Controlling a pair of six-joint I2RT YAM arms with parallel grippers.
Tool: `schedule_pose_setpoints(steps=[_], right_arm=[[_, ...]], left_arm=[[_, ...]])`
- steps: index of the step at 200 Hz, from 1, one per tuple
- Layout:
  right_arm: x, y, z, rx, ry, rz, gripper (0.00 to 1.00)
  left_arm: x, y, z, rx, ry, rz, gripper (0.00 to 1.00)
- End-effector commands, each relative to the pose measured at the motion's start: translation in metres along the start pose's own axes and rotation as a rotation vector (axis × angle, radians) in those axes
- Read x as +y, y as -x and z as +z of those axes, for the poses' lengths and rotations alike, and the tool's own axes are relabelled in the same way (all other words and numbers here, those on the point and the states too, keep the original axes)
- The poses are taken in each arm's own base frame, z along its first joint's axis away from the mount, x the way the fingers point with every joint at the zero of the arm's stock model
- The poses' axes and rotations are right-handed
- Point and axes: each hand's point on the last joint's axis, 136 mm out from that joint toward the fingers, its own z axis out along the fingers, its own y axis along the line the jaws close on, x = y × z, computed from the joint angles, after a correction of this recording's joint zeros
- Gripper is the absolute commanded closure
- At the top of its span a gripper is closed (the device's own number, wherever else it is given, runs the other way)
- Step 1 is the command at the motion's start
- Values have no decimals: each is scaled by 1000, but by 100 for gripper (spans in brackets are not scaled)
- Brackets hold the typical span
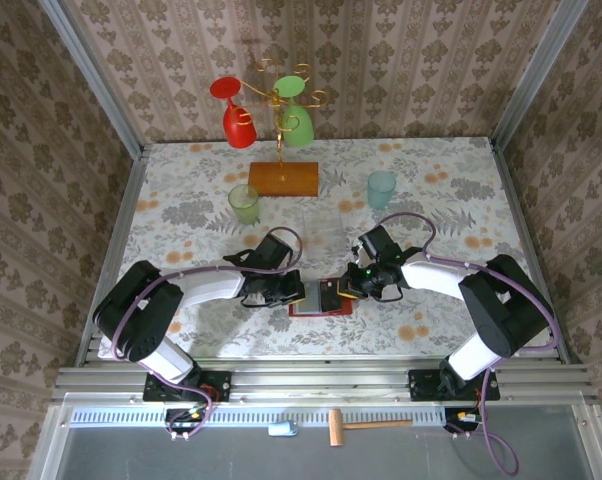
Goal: Take the credit cards out of the card holder
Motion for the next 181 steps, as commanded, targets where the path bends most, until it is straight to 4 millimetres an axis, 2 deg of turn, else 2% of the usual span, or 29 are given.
schedule_pose_setpoints(steps=[1, 40, 84, 181], right_arm=[[-9, 0, -6, -11, -49, 2, 93], [-2, 0, -5, -6, -12, 17, 93], [12, -3, -2, 17, 70, 51, 86], [17, -10, -5, 25, 92, 67, 84]], left_arm=[[8, -5, 2, 11, 38, -5, 93], [6, -3, 2, 7, 31, -4, 92], [4, -3, 2, 7, 24, 0, 91], [4, -3, 3, 6, 21, -2, 91]])
